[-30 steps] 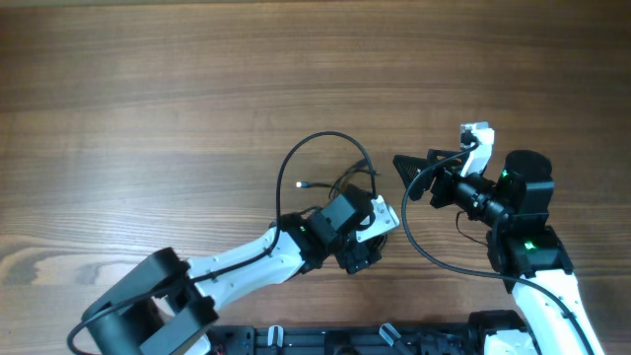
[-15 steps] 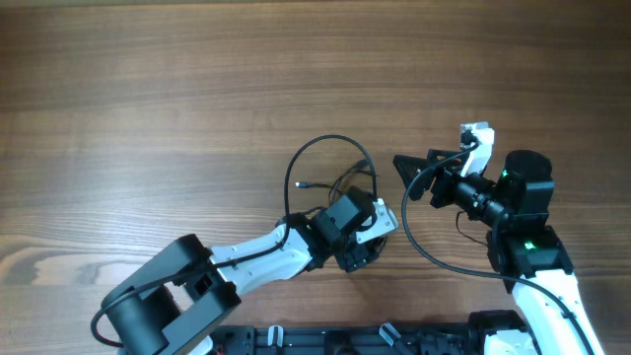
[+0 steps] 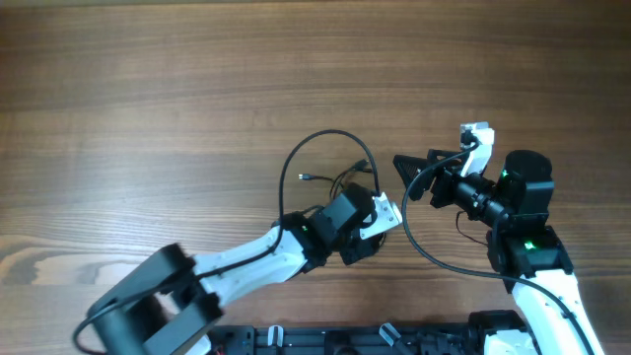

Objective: Untangle cables

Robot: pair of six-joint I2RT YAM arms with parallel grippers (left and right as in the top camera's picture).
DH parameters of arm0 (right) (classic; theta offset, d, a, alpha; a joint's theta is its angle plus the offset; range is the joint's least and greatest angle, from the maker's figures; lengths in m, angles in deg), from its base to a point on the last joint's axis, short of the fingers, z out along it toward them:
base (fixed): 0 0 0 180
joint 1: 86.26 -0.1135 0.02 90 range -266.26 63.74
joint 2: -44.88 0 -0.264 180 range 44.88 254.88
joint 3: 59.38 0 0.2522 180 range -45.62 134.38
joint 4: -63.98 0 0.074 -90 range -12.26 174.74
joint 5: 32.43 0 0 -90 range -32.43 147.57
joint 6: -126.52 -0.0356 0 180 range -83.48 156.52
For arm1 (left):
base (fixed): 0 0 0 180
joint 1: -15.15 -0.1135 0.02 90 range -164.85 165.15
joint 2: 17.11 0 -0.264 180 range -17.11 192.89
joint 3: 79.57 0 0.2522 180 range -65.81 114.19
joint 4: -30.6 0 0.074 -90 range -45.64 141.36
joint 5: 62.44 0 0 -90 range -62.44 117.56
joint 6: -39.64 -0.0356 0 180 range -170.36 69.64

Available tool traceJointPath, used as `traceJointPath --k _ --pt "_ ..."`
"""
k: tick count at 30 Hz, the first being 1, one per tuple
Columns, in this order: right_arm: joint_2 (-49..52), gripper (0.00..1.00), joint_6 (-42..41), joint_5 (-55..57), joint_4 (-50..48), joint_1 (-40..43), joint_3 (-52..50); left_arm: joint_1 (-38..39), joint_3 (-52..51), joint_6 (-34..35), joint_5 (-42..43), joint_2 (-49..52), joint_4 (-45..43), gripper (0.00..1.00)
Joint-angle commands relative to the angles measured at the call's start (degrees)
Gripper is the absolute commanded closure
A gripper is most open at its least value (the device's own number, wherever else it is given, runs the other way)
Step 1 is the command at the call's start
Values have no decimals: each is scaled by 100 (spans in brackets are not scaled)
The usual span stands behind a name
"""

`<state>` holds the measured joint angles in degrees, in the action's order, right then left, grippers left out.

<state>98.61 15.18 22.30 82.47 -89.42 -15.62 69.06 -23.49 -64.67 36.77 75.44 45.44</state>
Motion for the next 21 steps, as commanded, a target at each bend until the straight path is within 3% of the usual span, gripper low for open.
traceJointPath --k 1,10,16,19,21 --pt "-4 0 37 96 -11 13 4 9 9 186 -197 -765 -26 96" --pt "-7 0 -39 -155 -98 13 4 -122 9 450 -1814 -2848 -26 96" --pt "-7 0 -662 -699 -555 13 4 -619 9 669 -1893 -3954 -160 96" --pt "-4 0 -1248 -1008 -885 13 4 -820 9 1036 -1884 -4317 -461 96" --pt "-4 0 -2153 -1008 -1165 13 4 -855 9 1032 -1849 -4470 -708 96"
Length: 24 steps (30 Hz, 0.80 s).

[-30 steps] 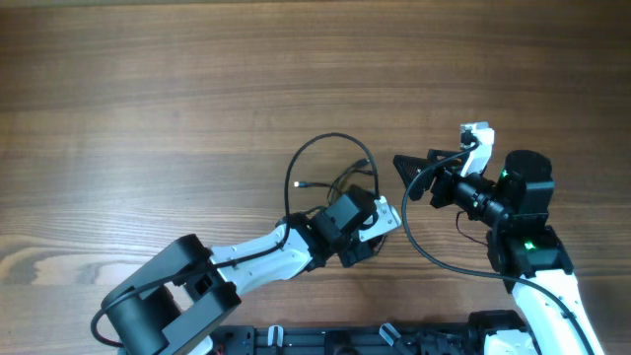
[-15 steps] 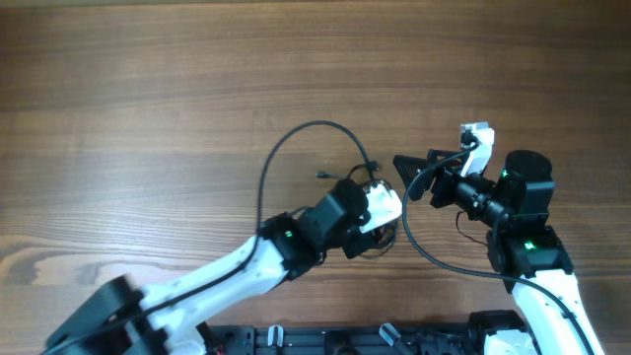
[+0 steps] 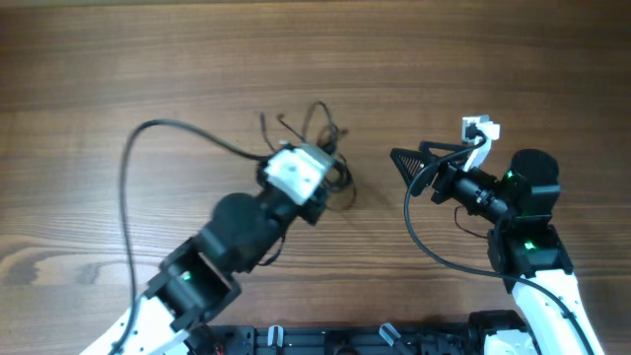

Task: Untangle cables
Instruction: 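Lift the bundle with the left gripper and grasp a strand with the right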

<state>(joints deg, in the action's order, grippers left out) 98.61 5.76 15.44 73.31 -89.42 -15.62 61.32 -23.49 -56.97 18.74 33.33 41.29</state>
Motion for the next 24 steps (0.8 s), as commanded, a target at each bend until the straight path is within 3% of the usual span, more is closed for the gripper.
traceJointPath --k 1,10,17,24 --pt "-4 0 -1604 -321 -354 13 4 -81 9 262 -46 -284 -378 96" --pt "68 0 -3790 35 -1932 13 4 -81 9 264 -39 -142 -1495 96" --pt "435 0 -3689 -205 -1954 -26 4 -81 9 264 190 238 -2284 96" --pt "1231 17 -4815 -522 -2024 -26 4 -81 9 376 192 501 -3254 96"
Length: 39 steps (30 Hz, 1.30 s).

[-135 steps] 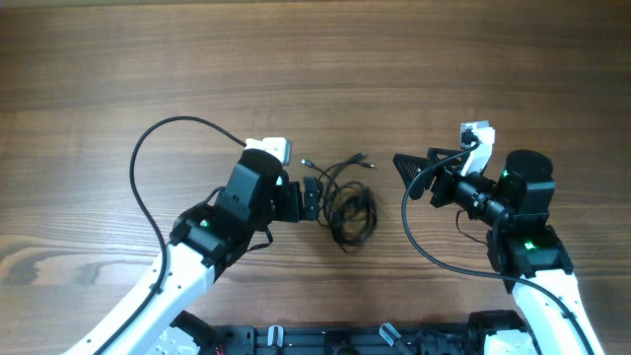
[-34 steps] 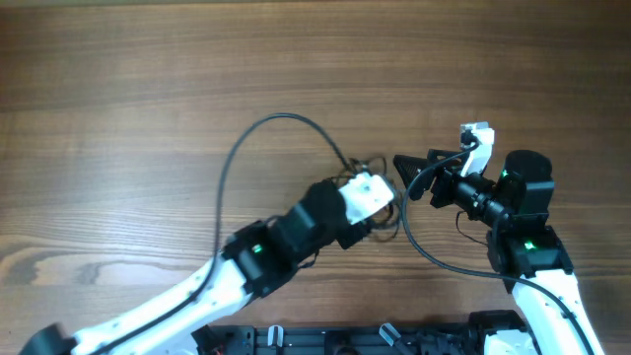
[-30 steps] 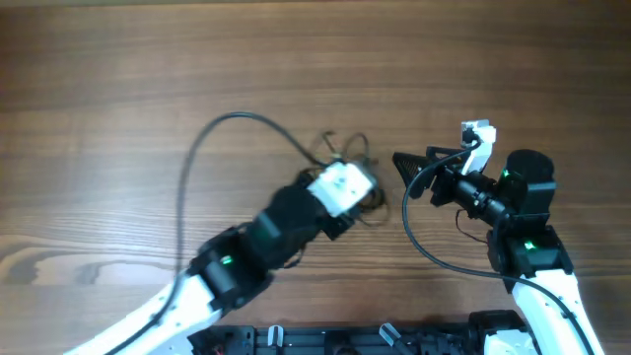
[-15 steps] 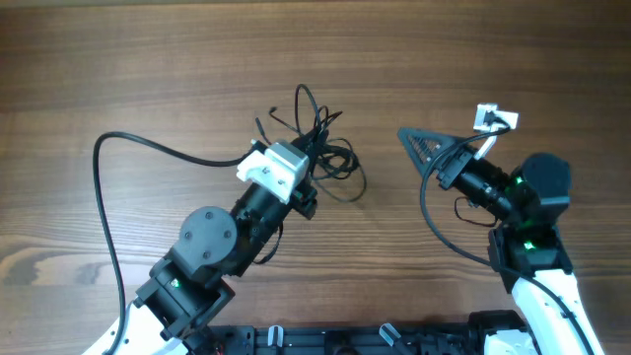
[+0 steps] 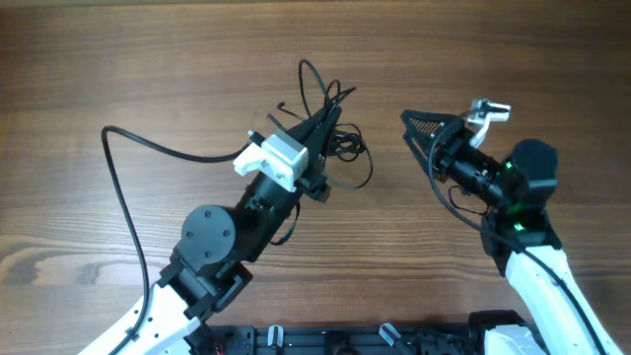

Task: Untangle cables
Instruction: 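Lift the bundle with the left gripper and grasp a strand with the right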

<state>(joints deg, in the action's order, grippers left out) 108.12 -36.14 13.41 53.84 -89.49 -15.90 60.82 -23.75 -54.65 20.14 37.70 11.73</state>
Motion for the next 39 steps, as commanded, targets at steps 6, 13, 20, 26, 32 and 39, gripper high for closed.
traceJointPath --k 6,13,20,26,32,39 --pt "706 26 -1351 -960 -1375 -127 33 -31 35 374 533 166 -452 96" --pt "706 38 -1921 -1012 -1764 -398 33 -31 35 372 909 275 -745 96" --pt "706 43 -2352 -1255 -1735 -411 31 -31 35 348 219 297 -857 96" --pt "706 43 -2350 -1366 -1720 -411 31 -87 35 308 133 306 -925 96" --pt "706 44 -2761 -1375 -1740 -597 31 -98 35 372 140 560 -1379 96" --pt "706 73 -3298 -1255 -1740 -769 31 -79 35 743 455 800 -1628 96"
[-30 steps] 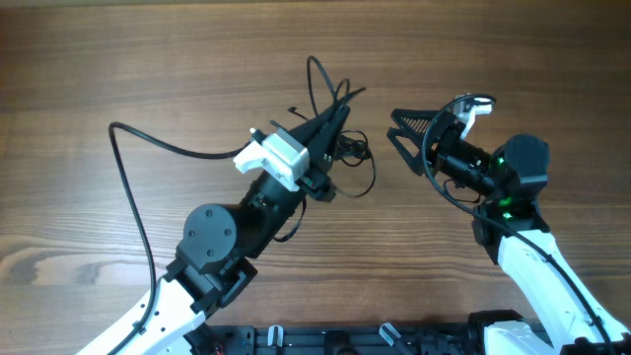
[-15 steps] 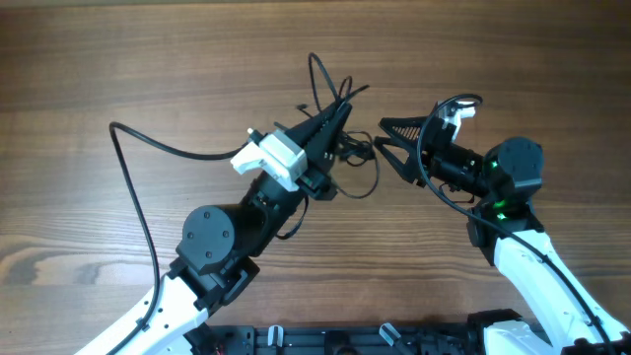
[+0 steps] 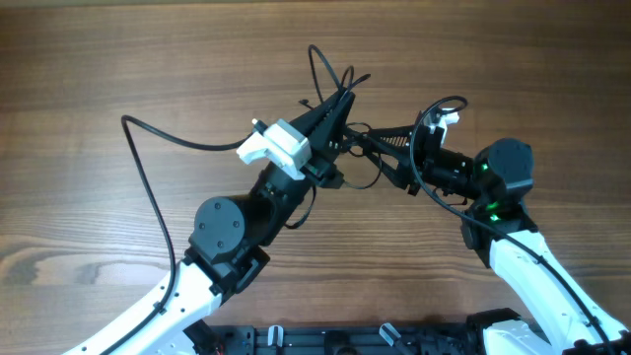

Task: Untangle cables
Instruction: 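Lift the bundle with the left gripper and grasp a strand with the right, then pull the cable strands apart between both grippers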

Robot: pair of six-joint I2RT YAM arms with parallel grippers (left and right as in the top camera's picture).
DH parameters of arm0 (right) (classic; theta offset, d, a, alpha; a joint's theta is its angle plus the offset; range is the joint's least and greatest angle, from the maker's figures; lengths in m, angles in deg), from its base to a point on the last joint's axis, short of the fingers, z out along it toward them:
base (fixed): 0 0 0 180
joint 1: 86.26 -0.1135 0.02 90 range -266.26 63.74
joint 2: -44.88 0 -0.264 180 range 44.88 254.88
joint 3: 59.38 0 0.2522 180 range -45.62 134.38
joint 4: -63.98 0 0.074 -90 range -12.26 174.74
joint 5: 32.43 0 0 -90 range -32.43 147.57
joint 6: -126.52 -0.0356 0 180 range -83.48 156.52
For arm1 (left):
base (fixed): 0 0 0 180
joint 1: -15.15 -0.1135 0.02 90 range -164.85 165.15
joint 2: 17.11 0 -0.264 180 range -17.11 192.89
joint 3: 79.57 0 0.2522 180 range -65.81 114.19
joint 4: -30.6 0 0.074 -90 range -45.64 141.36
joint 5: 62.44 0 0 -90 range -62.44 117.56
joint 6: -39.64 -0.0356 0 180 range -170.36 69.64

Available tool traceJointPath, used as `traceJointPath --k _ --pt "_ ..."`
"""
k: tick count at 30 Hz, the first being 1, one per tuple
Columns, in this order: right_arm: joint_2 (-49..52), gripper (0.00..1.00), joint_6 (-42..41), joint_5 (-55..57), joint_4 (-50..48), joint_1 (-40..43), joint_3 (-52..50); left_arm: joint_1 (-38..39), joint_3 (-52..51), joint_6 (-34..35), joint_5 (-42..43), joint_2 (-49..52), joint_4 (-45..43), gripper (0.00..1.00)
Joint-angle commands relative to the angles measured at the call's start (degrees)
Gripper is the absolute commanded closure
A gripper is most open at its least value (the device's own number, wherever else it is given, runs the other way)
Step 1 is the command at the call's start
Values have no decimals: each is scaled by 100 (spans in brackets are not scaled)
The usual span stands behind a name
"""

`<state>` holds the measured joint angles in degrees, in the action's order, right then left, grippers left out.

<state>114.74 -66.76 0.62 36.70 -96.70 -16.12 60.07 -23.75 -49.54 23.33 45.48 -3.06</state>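
A thin black tangled cable [image 3: 317, 61] is lifted off the wooden table [image 3: 118, 59] in the upper middle. Its loops stick up above the fingertips, and another strand [image 3: 357, 183] curves below. My left gripper [image 3: 333, 110] points up and to the right and looks shut on the bundle. From the right, my right gripper [image 3: 386, 160] points left with its jaws spread. Its upper finger [image 3: 380, 140] reaches into the cable's right side, just beside the left fingertips. Whether a strand lies between the right fingers cannot be told.
The left arm's own thick black lead [image 3: 148, 158] arcs over the table on the left. The right wrist's lead [image 3: 444, 104] loops above that gripper. A black rail [image 3: 325, 340] runs along the table's front edge.
The right gripper, then well to the right of the bundle, has moved left and now touches the cable's right side. The left gripper has shifted slightly right and up with the bundle.
First the left gripper was low at the table's middle on the cable, with the right gripper open to the right. Then the left held the tangle farther up the table. Later it held it higher still, and now the open right gripper is at the bundle.
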Motion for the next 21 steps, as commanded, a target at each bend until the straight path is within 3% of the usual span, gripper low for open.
traceJointPath --k 1,3,4,10,14,21 --pt "44 79 -234 52 -22 -48 52 -4 35 306 203 20 -149 96" --pt "44 94 -205 96 -22 -48 52 -4 35 313 654 22 -144 96" --pt "44 96 -177 96 -22 -48 52 -4 35 315 728 20 -142 96" --pt "44 96 162 273 -28 -20 52 -4 35 310 520 9 118 96" --pt "44 96 293 267 -28 83 52 -4 35 313 -341 4 761 96" --pt "44 96 437 289 -26 160 52 -4 35 308 -2647 4 1836 96"
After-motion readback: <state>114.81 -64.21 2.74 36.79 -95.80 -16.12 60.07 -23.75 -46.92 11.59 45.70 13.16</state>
